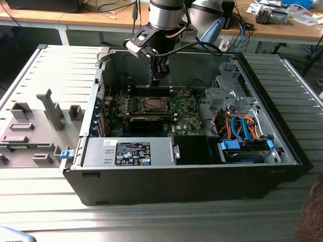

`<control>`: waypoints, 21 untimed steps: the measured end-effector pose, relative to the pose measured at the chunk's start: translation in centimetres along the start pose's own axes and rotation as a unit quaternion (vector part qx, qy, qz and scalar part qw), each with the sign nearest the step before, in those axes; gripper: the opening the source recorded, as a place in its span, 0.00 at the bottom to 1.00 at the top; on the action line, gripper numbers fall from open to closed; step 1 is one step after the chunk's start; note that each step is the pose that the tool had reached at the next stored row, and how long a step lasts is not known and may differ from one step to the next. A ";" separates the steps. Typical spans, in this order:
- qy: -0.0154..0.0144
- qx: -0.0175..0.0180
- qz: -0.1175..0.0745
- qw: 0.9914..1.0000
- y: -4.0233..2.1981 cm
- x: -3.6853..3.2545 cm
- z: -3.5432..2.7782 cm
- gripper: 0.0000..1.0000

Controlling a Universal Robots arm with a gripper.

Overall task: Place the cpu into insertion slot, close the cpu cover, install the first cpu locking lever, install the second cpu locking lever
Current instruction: 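Install the first cpu locking lever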

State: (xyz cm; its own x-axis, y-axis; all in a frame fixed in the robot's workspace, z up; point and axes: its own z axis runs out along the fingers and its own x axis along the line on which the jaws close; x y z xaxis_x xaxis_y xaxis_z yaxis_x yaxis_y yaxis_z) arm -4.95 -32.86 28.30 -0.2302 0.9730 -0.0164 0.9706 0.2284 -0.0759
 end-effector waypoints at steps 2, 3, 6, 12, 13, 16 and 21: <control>0.000 0.000 -0.005 1.000 0.00 0.00 0.00 0.11; -0.001 0.000 -0.008 1.000 0.00 0.00 0.00 0.11; -0.001 0.000 -0.018 1.000 0.00 0.00 0.00 0.11; -0.002 -0.001 -0.032 0.999 0.00 0.00 0.00 0.11; -0.003 -0.001 -0.034 0.999 0.00 0.00 0.00 0.11; -0.003 -0.001 -0.040 0.999 0.00 0.00 0.00 0.11; -0.004 -0.001 -0.051 0.999 0.00 0.00 0.00 0.11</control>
State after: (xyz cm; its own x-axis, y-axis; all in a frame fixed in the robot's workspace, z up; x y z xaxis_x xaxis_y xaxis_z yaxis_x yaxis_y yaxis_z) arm -4.95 -32.86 28.30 -0.3280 0.9445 -0.0164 0.9424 0.3259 -0.0759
